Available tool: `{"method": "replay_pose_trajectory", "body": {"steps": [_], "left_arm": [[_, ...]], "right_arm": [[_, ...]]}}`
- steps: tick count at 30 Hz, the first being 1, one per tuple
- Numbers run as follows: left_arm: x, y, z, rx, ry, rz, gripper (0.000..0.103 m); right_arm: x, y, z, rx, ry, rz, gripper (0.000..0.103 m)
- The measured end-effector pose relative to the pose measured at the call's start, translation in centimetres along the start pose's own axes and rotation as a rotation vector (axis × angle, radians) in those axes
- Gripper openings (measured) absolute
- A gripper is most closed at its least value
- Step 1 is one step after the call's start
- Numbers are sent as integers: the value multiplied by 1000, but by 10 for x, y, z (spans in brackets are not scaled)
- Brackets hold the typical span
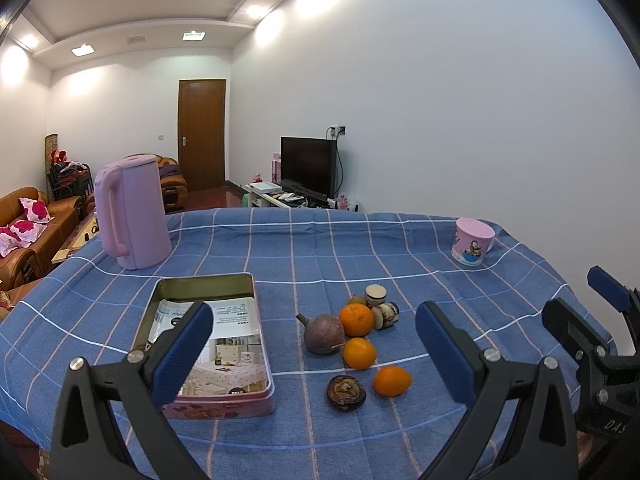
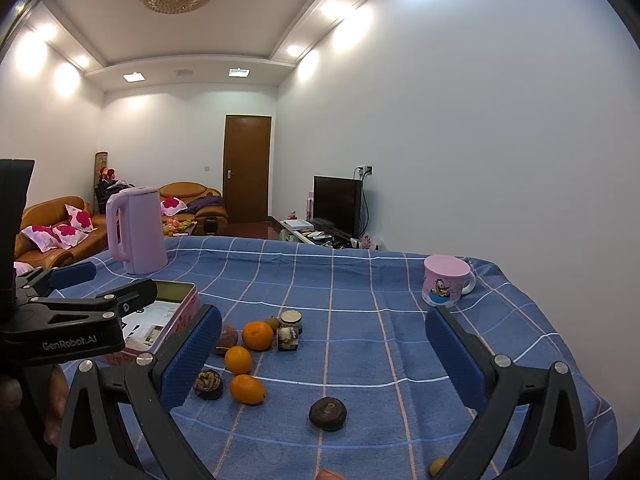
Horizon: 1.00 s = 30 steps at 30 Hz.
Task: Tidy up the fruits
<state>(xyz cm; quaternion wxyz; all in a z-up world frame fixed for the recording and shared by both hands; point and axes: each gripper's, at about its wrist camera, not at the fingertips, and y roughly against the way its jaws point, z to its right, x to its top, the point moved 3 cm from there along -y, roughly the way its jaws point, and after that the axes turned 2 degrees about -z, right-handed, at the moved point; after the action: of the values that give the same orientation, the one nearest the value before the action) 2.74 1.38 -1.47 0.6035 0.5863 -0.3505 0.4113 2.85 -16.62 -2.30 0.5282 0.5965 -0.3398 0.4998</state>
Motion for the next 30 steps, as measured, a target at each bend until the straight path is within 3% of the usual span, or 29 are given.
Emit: {"method": "replay_pose_trajectory", "body": {"steps": [21, 30], "left_arm": [[-10, -18, 15, -3, -28, -46, 103], [-29, -38, 42, -82, -54, -121, 103]], "right_arm": [[-14, -7, 16, -11, -25, -28, 102], [-46, -9, 50, -49, -56, -78, 102]]}}
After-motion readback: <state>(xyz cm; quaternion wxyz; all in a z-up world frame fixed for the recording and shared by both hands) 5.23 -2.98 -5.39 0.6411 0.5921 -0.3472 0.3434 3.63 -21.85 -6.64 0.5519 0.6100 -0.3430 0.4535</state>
